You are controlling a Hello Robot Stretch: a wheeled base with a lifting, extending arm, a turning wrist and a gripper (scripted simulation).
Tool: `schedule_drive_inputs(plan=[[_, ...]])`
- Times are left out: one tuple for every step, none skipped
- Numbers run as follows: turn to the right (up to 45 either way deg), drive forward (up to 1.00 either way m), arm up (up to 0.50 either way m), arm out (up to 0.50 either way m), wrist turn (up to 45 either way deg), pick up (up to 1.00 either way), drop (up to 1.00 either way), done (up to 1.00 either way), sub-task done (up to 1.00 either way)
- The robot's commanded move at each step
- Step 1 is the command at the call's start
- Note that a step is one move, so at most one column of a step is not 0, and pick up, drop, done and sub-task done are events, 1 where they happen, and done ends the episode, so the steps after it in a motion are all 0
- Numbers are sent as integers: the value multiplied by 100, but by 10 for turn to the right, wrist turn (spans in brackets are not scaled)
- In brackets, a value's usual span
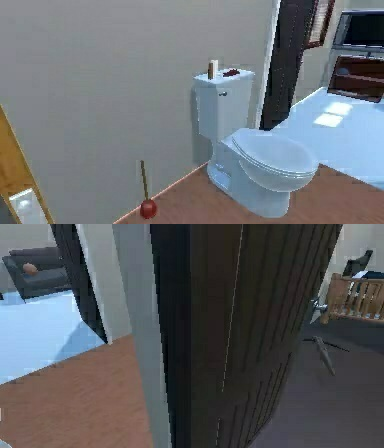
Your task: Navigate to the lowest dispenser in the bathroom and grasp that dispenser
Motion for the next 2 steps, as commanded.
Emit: schedule_drive_inputs(plan=[[450,0,0,0,0,0,0,0,0],[0,70,0,0,0,0,0,0,0]])
